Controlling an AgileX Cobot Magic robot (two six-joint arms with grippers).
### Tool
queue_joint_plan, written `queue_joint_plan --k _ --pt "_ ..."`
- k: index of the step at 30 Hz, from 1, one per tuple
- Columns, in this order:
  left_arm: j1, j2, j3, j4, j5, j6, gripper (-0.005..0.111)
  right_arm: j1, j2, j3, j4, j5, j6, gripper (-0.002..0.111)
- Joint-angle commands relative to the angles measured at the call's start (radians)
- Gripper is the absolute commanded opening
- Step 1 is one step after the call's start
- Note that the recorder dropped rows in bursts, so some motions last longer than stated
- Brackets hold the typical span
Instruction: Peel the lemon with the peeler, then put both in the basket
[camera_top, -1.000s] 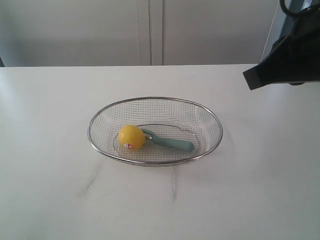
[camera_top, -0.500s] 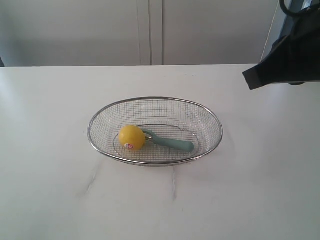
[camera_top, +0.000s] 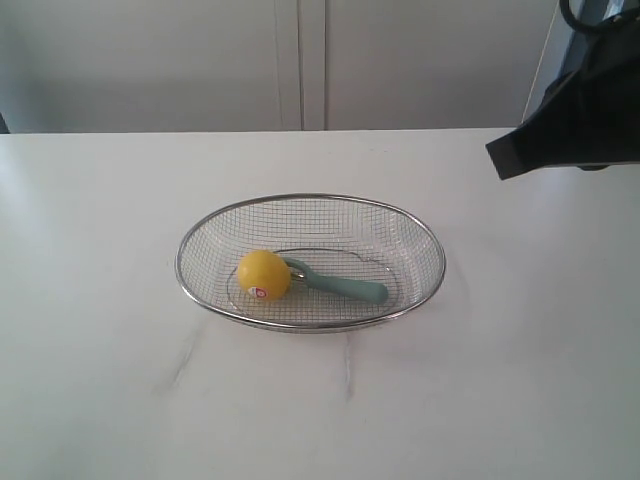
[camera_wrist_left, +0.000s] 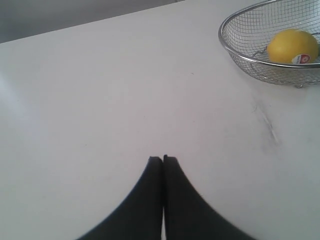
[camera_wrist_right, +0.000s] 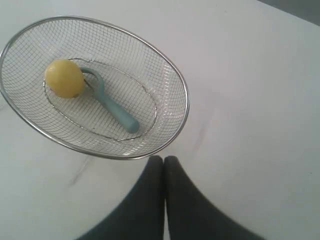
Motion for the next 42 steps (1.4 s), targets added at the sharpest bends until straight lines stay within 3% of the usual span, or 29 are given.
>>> queue_joint_plan --k 1,36,42 --pt "0.003 -0.005 0.003 -0.003 0.001 -0.01 0.0 0.001 -0.006 0.004 -0.002 -0.012 0.0 0.0" --pt "0.003 -0.005 0.003 -0.003 0.001 -0.01 0.0 0.001 -0.014 0.004 -0.002 -0.012 0.0 0.0" --pt "0.003 -0.005 0.003 -0.003 0.001 -0.01 0.0 0.001 -0.163 0.052 0.002 -0.021 0.0 0.0"
